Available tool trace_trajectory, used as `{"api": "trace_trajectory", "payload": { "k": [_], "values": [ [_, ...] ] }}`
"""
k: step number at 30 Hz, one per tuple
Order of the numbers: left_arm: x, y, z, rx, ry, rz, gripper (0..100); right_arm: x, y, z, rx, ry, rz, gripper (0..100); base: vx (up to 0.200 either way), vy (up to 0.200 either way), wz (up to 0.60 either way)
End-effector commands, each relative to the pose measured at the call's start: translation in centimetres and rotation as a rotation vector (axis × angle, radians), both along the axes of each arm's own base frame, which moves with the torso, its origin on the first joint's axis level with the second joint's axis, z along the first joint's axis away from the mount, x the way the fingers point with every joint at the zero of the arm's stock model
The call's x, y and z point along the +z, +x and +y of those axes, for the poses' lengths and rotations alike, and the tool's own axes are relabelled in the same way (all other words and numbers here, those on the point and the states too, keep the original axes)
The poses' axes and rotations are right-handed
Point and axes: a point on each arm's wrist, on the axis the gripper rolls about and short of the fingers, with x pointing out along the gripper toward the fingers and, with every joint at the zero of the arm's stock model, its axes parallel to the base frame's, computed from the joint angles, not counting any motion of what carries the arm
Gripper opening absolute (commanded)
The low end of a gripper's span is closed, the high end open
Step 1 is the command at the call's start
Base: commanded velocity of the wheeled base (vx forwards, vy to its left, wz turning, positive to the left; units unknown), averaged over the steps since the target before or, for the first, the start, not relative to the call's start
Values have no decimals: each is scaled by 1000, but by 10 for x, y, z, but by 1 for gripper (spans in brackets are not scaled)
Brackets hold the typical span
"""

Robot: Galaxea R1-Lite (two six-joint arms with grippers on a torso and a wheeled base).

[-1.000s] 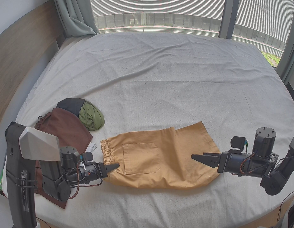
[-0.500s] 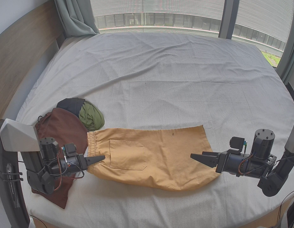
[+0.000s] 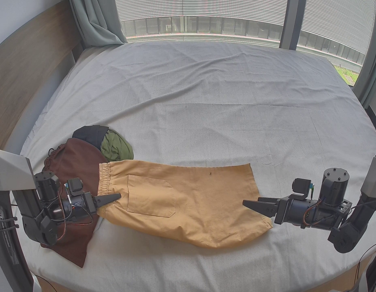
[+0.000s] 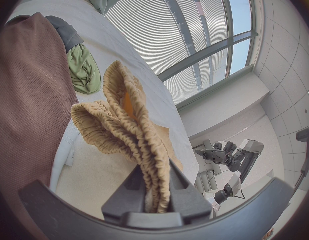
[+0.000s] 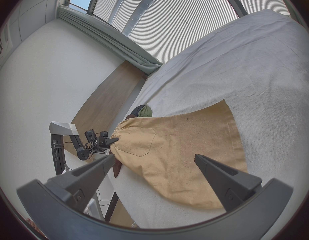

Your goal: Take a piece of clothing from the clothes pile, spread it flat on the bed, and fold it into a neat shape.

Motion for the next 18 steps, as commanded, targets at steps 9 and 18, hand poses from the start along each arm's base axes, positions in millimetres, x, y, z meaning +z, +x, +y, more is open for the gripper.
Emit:
{"api": "trace_trajectory", "payload": {
  "k": [9, 18],
  "values": [
    [11, -6, 21, -3, -23, -27, 0, 0, 0, 1, 5, 0, 1, 100, 0, 0, 0],
    [10, -7, 28, 10, -27, -23, 0, -1, 0, 1, 5, -1, 2, 100, 0, 0, 0]
  ]
}}
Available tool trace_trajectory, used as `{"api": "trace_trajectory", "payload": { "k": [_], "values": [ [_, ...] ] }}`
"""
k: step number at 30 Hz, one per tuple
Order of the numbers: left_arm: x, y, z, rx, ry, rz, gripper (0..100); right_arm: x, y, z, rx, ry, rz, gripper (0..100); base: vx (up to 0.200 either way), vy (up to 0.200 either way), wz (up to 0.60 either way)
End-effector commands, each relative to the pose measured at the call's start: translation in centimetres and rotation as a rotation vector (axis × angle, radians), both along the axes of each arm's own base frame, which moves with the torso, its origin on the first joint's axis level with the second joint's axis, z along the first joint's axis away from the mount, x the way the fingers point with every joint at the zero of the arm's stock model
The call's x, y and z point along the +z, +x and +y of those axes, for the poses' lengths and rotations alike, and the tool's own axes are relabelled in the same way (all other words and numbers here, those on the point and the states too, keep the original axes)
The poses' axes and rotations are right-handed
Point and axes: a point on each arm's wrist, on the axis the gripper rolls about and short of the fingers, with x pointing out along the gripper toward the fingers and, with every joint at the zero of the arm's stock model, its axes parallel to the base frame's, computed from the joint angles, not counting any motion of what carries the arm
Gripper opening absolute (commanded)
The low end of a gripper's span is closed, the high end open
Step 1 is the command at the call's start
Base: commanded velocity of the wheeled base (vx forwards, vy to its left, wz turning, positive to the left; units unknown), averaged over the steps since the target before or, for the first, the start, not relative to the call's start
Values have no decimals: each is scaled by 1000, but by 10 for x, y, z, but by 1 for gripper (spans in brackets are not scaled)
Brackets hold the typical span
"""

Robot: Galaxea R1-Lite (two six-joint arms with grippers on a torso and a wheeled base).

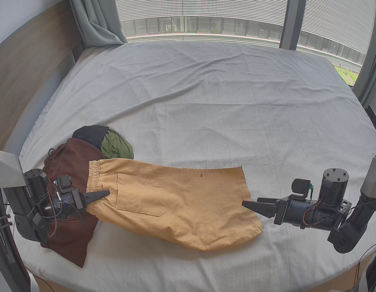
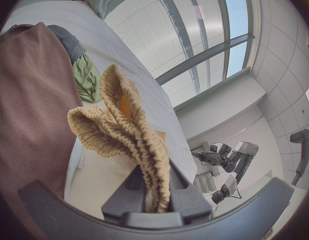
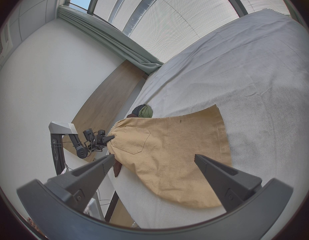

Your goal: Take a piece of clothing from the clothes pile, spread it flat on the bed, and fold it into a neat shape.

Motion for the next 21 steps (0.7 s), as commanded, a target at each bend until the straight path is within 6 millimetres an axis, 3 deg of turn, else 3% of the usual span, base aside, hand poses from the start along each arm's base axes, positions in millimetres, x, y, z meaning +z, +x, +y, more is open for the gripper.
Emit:
{"api": "trace_trajectory", "payload": {
  "k": [1, 21],
  "values": [
    [-1, -1, 4, 13, 0, 3, 0, 0, 0, 0, 1, 1, 0, 100, 0, 0, 0],
    [-2, -3, 20, 29, -13, 5, 0, 0, 0, 0, 1, 2, 1, 100, 0, 0, 0]
  ]
}}
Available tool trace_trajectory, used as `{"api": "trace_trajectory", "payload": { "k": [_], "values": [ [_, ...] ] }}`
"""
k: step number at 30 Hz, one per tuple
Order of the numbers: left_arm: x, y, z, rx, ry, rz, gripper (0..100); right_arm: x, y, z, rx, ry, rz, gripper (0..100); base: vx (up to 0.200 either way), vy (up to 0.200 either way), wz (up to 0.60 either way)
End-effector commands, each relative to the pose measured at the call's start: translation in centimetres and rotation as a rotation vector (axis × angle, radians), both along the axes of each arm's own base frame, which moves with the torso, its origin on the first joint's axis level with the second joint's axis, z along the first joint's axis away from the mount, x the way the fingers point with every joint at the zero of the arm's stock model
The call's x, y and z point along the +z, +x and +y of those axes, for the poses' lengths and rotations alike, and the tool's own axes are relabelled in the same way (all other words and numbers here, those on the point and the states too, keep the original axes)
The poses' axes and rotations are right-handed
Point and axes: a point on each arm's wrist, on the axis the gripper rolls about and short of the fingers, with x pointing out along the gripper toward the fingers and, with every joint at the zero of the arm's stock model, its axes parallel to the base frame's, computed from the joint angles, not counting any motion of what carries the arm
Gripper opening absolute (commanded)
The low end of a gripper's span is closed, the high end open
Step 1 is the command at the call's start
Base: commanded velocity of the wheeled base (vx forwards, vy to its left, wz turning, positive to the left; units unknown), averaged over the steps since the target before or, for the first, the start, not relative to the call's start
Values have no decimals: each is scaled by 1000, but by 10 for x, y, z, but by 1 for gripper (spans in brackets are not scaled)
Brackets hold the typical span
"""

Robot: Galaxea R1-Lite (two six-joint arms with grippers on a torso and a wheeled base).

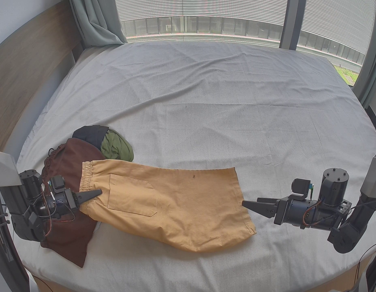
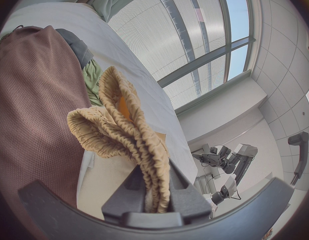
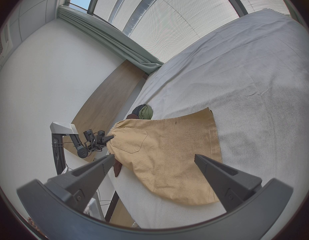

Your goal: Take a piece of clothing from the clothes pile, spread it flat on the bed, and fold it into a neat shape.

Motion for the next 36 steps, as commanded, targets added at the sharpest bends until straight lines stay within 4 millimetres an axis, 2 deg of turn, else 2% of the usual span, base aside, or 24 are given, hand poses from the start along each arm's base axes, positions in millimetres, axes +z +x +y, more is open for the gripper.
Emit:
{"api": "trace_trajectory", "payload": {
  "k": [1, 16, 36],
  "values": [
    [-1, 0, 0, -1, -1, 3, 0, 0, 0, 0, 0, -1, 0, 100, 0, 0, 0],
    [2, 3, -23, -27, 19, -8, 0, 0, 0, 0, 0, 0, -2, 100, 0, 0, 0],
    [-8, 4, -77, -68, 82, 2, 0, 3, 0, 1, 2, 12, -32, 100, 0, 0, 0]
  ]
}}
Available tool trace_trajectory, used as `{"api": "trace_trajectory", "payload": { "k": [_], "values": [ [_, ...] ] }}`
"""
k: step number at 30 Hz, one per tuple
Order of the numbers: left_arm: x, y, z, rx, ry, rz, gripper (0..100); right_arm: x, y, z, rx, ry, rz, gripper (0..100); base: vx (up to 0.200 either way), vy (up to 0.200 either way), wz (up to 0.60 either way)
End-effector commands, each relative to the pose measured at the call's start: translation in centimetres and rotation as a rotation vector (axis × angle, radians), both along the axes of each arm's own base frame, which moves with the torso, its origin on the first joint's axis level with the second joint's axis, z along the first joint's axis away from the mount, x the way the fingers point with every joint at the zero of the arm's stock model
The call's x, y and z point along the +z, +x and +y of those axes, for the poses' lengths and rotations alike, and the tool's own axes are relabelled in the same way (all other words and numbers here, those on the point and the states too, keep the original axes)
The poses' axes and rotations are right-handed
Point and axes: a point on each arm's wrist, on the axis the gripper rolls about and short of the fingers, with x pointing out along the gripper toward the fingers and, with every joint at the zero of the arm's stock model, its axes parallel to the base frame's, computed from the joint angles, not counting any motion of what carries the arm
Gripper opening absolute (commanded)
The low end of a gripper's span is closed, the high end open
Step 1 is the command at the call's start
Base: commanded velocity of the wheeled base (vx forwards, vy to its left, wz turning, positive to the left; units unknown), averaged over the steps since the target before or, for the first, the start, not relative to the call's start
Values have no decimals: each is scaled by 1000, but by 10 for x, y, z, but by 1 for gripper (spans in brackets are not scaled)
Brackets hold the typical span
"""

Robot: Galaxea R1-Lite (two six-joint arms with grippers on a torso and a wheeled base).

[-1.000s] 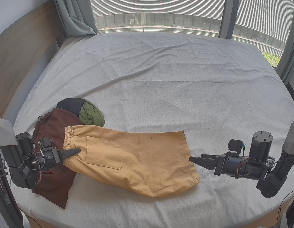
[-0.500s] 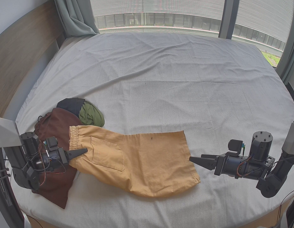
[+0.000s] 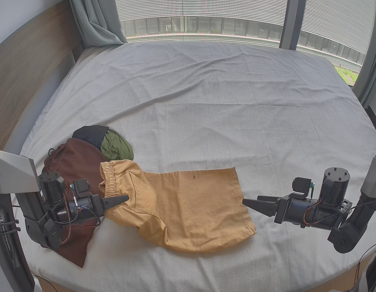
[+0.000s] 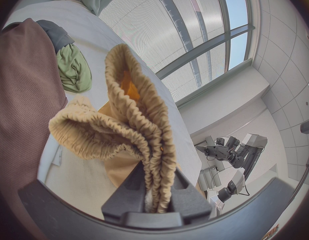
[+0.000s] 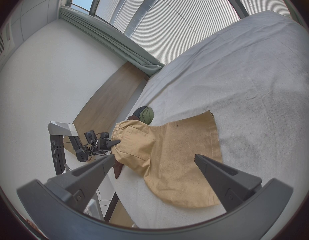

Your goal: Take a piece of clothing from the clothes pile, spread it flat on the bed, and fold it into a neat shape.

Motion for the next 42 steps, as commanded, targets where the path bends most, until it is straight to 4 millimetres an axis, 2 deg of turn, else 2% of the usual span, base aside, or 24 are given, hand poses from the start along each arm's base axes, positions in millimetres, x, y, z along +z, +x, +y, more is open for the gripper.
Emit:
{"api": "trace_trajectory", "payload": {
  "k": [1, 13, 24, 33, 42],
  "values": [
    [-2, 0, -10, -24, 5, 5, 0, 1, 0, 0, 2, 9, -21, 100, 0, 0, 0],
    [1, -1, -24, -60, 9, -11, 0, 2, -2, 0, 1, 12, -33, 100, 0, 0, 0],
    [4, 0, -55, -98, 18, -36, 0, 2, -3, 0, 3, 12, -35, 100, 0, 0, 0],
    [7, 6, -70, -87, 19, -66, 0, 4, -2, -2, -7, 16, -52, 100, 0, 0, 0],
    [16, 10, -100, -155, -54, -42, 0, 7, -3, -3, -10, 21, -75, 100, 0, 0, 0]
  ]
}}
